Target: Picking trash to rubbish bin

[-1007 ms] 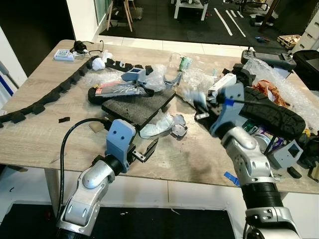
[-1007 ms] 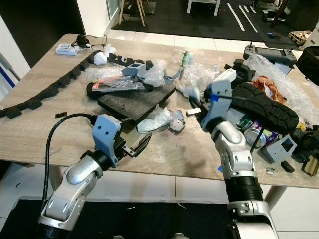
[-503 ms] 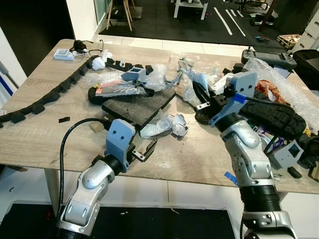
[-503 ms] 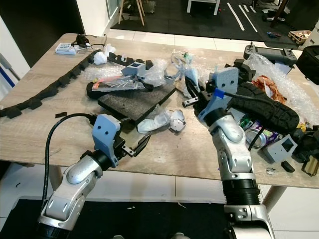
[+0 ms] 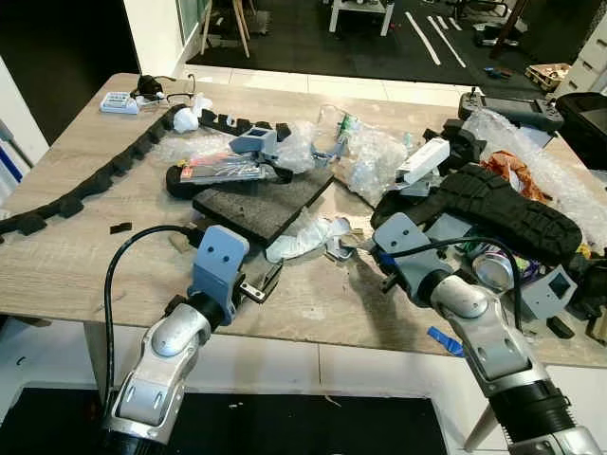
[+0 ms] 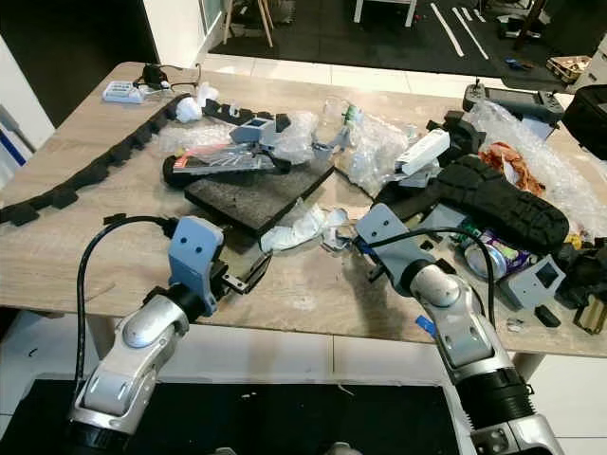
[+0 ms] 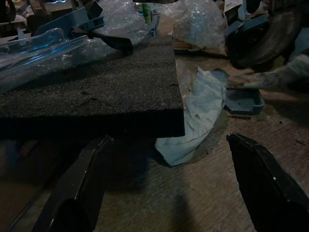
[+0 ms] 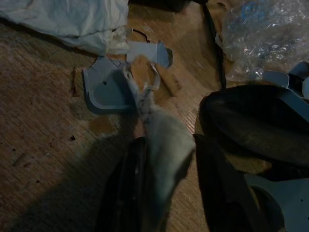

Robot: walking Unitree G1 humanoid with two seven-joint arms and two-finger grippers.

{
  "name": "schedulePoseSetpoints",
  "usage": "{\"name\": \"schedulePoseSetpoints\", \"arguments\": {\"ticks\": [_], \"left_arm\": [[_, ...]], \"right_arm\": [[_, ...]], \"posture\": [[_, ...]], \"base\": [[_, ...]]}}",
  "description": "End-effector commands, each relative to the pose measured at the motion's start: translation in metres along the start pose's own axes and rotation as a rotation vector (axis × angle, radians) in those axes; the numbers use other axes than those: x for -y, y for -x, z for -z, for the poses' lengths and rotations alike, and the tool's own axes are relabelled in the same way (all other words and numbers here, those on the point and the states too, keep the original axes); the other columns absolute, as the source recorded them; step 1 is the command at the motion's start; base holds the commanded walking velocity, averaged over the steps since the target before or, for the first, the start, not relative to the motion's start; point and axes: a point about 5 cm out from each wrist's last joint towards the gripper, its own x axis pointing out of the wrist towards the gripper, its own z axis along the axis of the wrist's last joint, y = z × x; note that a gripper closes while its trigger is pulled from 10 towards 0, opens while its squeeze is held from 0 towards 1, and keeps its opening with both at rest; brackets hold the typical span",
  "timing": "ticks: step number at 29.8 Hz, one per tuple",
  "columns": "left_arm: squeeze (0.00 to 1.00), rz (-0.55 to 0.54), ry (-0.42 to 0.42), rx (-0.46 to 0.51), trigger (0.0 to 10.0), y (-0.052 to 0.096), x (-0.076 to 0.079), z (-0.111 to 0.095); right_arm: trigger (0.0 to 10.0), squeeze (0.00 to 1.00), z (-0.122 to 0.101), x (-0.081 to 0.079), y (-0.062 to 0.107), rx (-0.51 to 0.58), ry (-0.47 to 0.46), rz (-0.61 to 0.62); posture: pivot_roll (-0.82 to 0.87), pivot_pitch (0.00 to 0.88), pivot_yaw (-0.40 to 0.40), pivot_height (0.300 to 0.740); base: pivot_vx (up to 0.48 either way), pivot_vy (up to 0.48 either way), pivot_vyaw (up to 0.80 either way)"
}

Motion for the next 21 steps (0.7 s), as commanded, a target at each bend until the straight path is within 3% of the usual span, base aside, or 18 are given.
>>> {"name": "schedulePoseSetpoints", "arguments": {"ticks": [1,5,6,7,8,9,15,16,18,21], "left_arm": [[0.0,0.014,-0.003,-0.022,10.0,0.002,0.004,0.004],[0.0,0.017,-0.003,-0.022,10.0,0.001,0.004,0.004],[0.0,0.019,-0.004,-0.022,10.0,0.0,0.004,0.004],[0.0,0.019,-0.004,-0.022,10.0,0.0,0.004,0.004],[0.0,0.021,-0.004,-0.022,10.0,0.001,0.004,0.004],[0.0,0.023,-0.005,-0.023,10.0,0.001,0.004,0.004],[0.0,0.026,-0.008,-0.025,10.0,0.001,0.004,0.004],[0.0,0.027,-0.008,-0.025,10.0,0.001,0.004,0.004],[0.0,0.027,-0.01,-0.025,10.0,0.001,0.004,0.004],[0.0,0.029,-0.012,-0.025,10.0,0.0,0.004,0.004]], "right_arm": [[10.0,1.0,0.002,0.0,0.002,-0.025,0.013,0.007],[10.0,1.0,0.0,0.002,0.002,-0.04,0.034,0.024],[10.0,0.89,0.0,0.002,0.001,-0.044,0.031,0.025],[10.0,0.89,0.0,0.002,0.001,-0.044,0.031,0.025],[10.0,0.32,0.0,0.002,0.001,-0.046,0.027,0.025],[10.0,0.0,0.0,0.001,0.002,-0.049,0.02,0.022],[10.0,0.0,0.001,-0.005,0.001,-0.058,-0.012,-0.016],[8.5,0.0,0.002,-0.006,0.001,-0.064,-0.026,-0.026],[0.0,0.0,0.004,-0.009,0.001,-0.078,-0.054,-0.047],[0.0,0.0,0.007,-0.014,0.002,-0.091,-0.083,-0.078]], "posture": [[0.01,0.157,-0.044,0.74],[0.01,0.156,-0.043,0.74],[0.01,0.15,-0.042,0.74],[0.01,0.15,-0.042,0.74],[0.01,0.149,-0.042,0.74],[0.01,0.149,-0.042,0.74],[0.02,0.146,-0.04,0.74],[0.02,0.146,-0.039,0.74],[0.02,0.149,-0.038,0.74],[0.02,0.148,-0.038,0.74]], "base": [[0.0,0.0,0.0],[0.0,0.0,0.0],[0.0,0.0,0.0],[0.0,0.0,0.0],[0.0,0.0,0.0],[0.0,0.0,0.0],[0.0,0.0,0.0],[0.0,0.0,0.0],[0.0,0.0,0.0],[0.0,0.0,0.0]]}}
